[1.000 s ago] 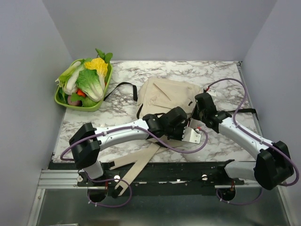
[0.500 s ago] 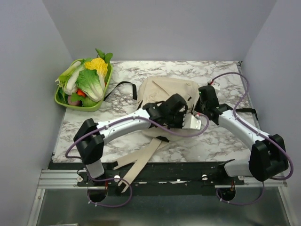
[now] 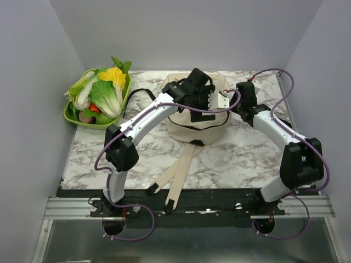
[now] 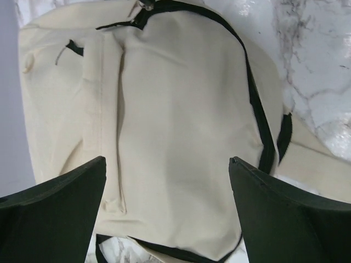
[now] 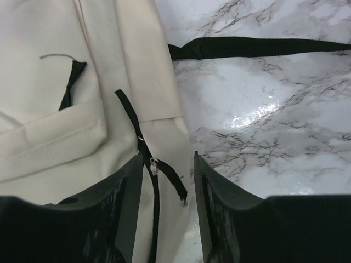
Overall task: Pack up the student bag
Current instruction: Zip the student bag at the center of the board, then reset both arms
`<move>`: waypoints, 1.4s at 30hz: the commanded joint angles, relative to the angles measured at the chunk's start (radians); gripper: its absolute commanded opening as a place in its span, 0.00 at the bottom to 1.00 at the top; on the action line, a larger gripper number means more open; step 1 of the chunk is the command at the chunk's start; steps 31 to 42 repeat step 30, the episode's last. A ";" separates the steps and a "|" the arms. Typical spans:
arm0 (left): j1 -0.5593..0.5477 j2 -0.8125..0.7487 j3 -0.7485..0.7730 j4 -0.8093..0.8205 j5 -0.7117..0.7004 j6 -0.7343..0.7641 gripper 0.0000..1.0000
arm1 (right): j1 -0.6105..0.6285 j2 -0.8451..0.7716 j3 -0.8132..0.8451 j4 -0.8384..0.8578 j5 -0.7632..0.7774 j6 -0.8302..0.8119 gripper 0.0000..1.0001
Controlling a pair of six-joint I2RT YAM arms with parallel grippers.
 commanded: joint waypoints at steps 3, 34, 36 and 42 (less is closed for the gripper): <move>0.014 -0.131 -0.089 -0.110 0.071 -0.077 0.99 | -0.008 -0.032 0.008 -0.029 -0.034 -0.010 0.74; 0.379 -0.469 -0.594 0.209 -0.050 -0.648 0.99 | -0.008 -0.505 -0.186 -0.157 -0.496 -0.154 1.00; 0.379 -0.469 -0.594 0.209 -0.050 -0.648 0.99 | -0.008 -0.505 -0.186 -0.157 -0.496 -0.154 1.00; 0.379 -0.469 -0.594 0.209 -0.050 -0.648 0.99 | -0.008 -0.505 -0.186 -0.157 -0.496 -0.154 1.00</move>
